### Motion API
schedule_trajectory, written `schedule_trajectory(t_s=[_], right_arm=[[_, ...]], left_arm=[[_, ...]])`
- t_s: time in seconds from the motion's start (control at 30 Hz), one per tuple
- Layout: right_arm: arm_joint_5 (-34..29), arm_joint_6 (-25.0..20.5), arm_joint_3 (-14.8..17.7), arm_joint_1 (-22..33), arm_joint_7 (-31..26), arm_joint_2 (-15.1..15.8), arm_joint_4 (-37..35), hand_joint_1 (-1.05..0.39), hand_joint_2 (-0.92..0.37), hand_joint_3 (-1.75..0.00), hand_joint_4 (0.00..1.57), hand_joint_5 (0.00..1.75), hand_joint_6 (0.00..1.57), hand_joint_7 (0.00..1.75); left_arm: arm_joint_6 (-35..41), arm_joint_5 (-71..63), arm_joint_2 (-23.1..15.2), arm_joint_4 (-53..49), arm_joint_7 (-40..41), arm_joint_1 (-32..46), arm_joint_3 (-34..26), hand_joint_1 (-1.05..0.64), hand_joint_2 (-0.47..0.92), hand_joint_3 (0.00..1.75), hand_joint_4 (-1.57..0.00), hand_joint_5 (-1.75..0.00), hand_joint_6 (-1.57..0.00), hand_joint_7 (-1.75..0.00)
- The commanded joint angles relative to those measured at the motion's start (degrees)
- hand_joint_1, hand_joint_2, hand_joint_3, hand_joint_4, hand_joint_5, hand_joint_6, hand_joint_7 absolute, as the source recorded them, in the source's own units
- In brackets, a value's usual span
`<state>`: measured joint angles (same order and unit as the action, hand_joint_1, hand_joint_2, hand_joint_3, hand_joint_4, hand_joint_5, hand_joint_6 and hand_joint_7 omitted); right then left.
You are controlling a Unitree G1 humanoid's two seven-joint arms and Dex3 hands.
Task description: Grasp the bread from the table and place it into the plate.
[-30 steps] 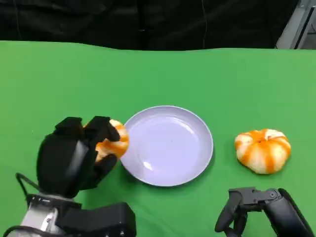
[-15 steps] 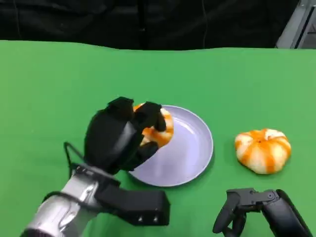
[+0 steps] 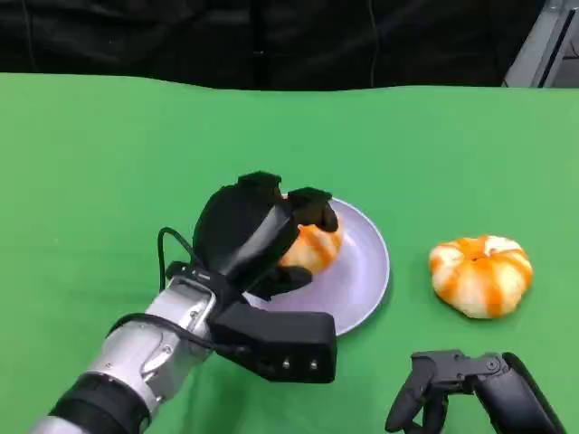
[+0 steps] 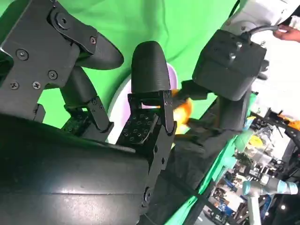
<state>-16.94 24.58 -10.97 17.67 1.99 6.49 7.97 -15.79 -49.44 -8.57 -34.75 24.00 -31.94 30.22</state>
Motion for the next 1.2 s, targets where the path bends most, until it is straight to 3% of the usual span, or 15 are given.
schedule_trajectory(t_s=[0.03, 0.13, 0.43, 0.57, 0.73, 0.87, 1.2], right_arm=[[0.01, -0.02, 0.15, 0.48, -0.72, 0.23, 0.55, 0.0, -0.08, -1.45, 0.97, 1.53, 1.04, 1.04], [-0.39, -0.17, 0.16, 0.51, -0.91, 0.32, 0.6, -0.01, -0.1, -1.43, 0.97, 1.55, 1.03, 1.05], [-0.12, 0.58, 0.37, 0.32, -1.01, 0.64, -0.16, 0.01, -0.09, -1.43, 0.96, 1.54, 1.02, 1.07], [0.28, 0.55, 0.39, 0.28, -0.9, 0.56, -0.24, 0.01, -0.1, -1.43, 0.97, 1.55, 1.02, 1.07], [0.38, 1.04, 0.32, 0.03, -0.92, 0.67, -0.69, 0.02, -0.1, -1.44, 0.96, 1.55, 1.02, 1.07], [-0.19, 0.58, 0.38, 0.22, -1.04, 0.74, -0.05, 0.02, -0.09, -1.44, 0.97, 1.56, 1.02, 1.07], [0.54, 0.52, 0.64, 0.36, -0.49, 1.27, 0.16, 0.01, -0.1, -1.46, 0.96, 1.56, 1.02, 1.07]], left_arm=[[3.31, 0.4, -2.51, 3.9, -9.34, 0.87, 0.8, -0.58, 0.92, 0.13, -0.03, -0.28, -0.24, -0.02], [5.69, 0.81, -3.18, 6.89, -15.44, 1.8, 0.95, -0.73, 0.92, 0.18, 0.0, -0.08, -0.1, 0.0], [13.02, 5.04, -5.88, 16.73, -32.08, 5.03, -1.14, -0.83, 0.92, 0.24, 0.0, 0.0, -0.07, -0.01], [15.13, 6.31, -7.63, 22.12, -34.77, 7.72, -3.13, -0.84, 0.92, 0.24, 0.0, 0.0, -0.07, -0.01], [14.57, 8.29, -9.62, 27.95, -34.1, 11.69, -6.31, -0.83, 0.92, 0.26, 0.0, 0.0, -0.07, -0.01], [7.87, 12.55, -12.0, 32.65, -27.68, 19.87, -11.86, -0.77, 0.92, 0.28, -0.06, -0.03, -0.12, -0.03], [-12.57, 22.71, -9.72, 27.73, -12.2, 32.54, -20.5, -0.52, 0.92, 0.25, -0.46, -0.28, -0.47, -0.16]])
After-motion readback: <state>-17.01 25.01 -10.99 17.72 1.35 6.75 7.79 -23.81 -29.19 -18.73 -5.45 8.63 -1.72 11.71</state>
